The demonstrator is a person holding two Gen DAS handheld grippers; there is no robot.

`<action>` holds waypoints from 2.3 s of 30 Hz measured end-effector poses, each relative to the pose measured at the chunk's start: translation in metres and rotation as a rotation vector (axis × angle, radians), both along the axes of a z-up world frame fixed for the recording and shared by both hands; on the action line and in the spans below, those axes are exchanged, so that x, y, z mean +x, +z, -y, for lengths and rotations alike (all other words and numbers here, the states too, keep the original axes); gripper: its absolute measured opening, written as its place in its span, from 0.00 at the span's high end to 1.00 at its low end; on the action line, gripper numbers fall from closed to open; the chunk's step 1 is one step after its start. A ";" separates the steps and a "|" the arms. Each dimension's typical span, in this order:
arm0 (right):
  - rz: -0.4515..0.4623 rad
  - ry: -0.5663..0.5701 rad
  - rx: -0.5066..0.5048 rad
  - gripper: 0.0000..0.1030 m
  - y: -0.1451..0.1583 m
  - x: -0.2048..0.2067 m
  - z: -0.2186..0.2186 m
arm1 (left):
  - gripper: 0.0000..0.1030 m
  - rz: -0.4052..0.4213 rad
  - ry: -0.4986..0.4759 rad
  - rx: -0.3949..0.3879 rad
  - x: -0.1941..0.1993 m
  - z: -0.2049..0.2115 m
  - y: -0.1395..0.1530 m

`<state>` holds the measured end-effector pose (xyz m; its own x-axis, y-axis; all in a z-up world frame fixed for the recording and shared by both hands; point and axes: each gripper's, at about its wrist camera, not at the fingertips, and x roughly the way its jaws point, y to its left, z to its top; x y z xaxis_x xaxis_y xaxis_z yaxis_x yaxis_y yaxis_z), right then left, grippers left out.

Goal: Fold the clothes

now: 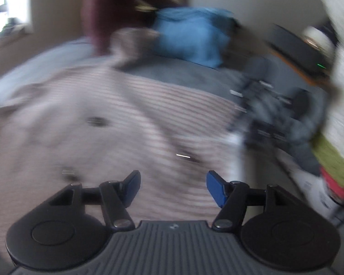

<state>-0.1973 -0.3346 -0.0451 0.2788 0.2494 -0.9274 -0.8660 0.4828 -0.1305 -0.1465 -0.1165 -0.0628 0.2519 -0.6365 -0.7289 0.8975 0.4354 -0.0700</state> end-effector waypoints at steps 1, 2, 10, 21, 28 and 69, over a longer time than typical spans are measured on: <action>0.015 -0.022 -0.019 0.72 -0.004 0.000 0.003 | 0.37 -0.008 -0.025 0.010 -0.008 0.008 -0.005; 0.032 -0.040 -0.025 0.76 -0.005 0.001 0.005 | 0.37 -0.004 -0.041 0.023 -0.016 0.013 -0.010; 0.138 -0.118 -0.024 0.90 -0.005 -0.006 0.012 | 0.50 0.163 -0.116 0.155 -0.062 0.044 -0.039; 0.218 -0.143 0.051 1.00 0.046 -0.011 0.025 | 0.95 0.111 -0.067 0.032 -0.055 0.044 -0.014; 0.135 -0.066 -0.075 1.00 0.029 -0.017 0.032 | 0.95 0.049 -0.120 0.036 -0.056 0.053 -0.027; -0.149 -0.567 0.382 0.67 0.023 0.159 0.088 | 0.55 -0.250 0.241 -0.084 0.050 0.005 -0.038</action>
